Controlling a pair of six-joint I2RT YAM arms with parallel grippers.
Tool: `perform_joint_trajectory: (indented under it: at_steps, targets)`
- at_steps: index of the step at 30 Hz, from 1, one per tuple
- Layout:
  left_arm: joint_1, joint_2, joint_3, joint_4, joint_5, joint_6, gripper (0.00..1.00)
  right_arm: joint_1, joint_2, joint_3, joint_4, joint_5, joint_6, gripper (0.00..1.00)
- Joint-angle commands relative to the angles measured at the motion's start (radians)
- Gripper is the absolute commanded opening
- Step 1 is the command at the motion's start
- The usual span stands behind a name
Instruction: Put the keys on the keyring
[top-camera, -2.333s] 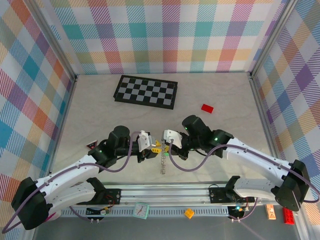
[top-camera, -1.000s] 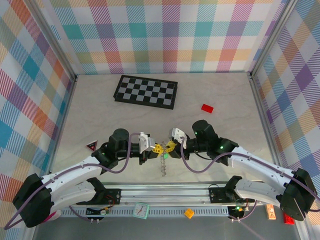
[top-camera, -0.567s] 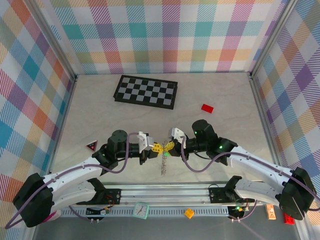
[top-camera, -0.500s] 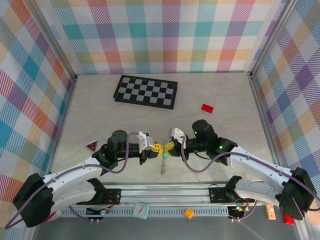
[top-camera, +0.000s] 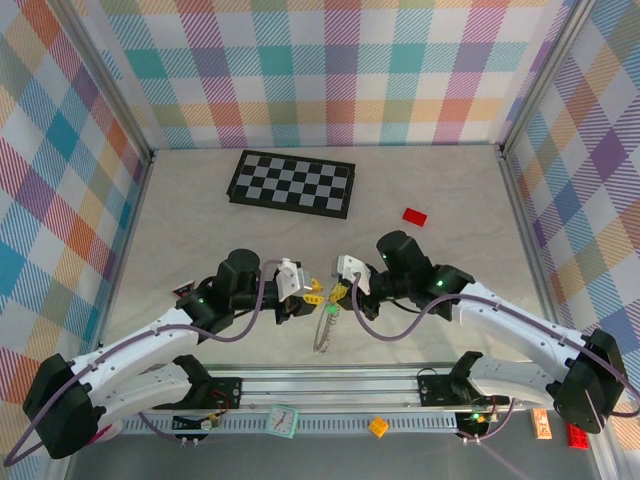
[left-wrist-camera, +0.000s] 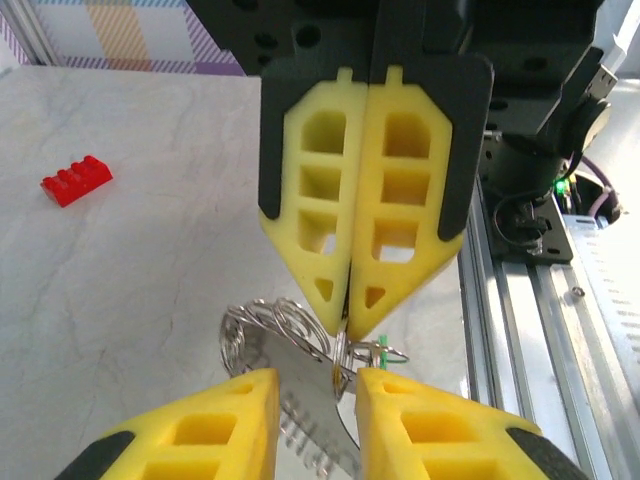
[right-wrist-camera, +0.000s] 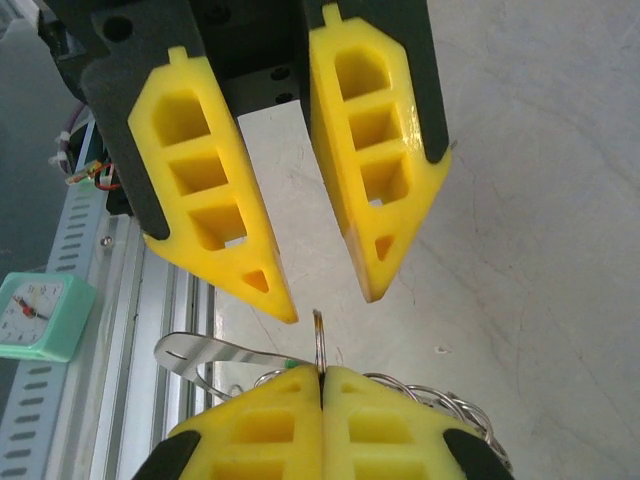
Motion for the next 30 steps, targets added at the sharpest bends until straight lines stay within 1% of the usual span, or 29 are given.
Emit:
perform_joint_trajectory:
  at_steps: [1, 6, 8, 15, 18, 19, 21, 24, 27, 30]
  targets:
    - [-0.006, 0.016, 0.04, -0.096, 0.008, 0.055, 0.25, 0.018, 0.02, 0.066, -0.087, 0.001, -0.082, 0.0]
    - [-0.006, 0.041, 0.054, -0.086, 0.03, 0.058, 0.25, 0.04, 0.046, 0.098, -0.11, 0.004, -0.104, 0.0]
    - [-0.005, 0.05, 0.057, -0.081, 0.038, 0.058, 0.23, 0.049, 0.059, 0.111, -0.117, 0.006, -0.112, 0.0]
    - [-0.006, 0.055, 0.063, -0.079, 0.055, 0.061, 0.11, 0.079, 0.103, 0.152, -0.159, 0.039, -0.145, 0.0]
    - [-0.006, 0.055, 0.061, -0.078, 0.07, 0.06, 0.01, 0.079, 0.089, 0.143, -0.133, 0.046, -0.128, 0.0]
    - [-0.006, 0.055, 0.06, -0.078, 0.073, 0.061, 0.0, 0.077, 0.077, 0.131, -0.112, 0.052, -0.111, 0.02]
    - [-0.005, 0.052, 0.05, -0.068, 0.079, 0.057, 0.0, 0.067, 0.043, 0.097, -0.072, 0.064, -0.074, 0.16]
    - [-0.005, 0.04, 0.018, -0.007, 0.09, 0.022, 0.0, 0.04, -0.007, 0.039, -0.017, 0.072, -0.013, 0.28]
    - [-0.007, 0.037, -0.026, 0.094, 0.095, -0.04, 0.0, 0.036, -0.048, -0.009, 0.016, 0.091, 0.04, 0.34]
    - [-0.005, 0.037, -0.057, 0.171, 0.094, -0.087, 0.0, 0.036, -0.084, -0.062, 0.045, 0.074, 0.09, 0.37]
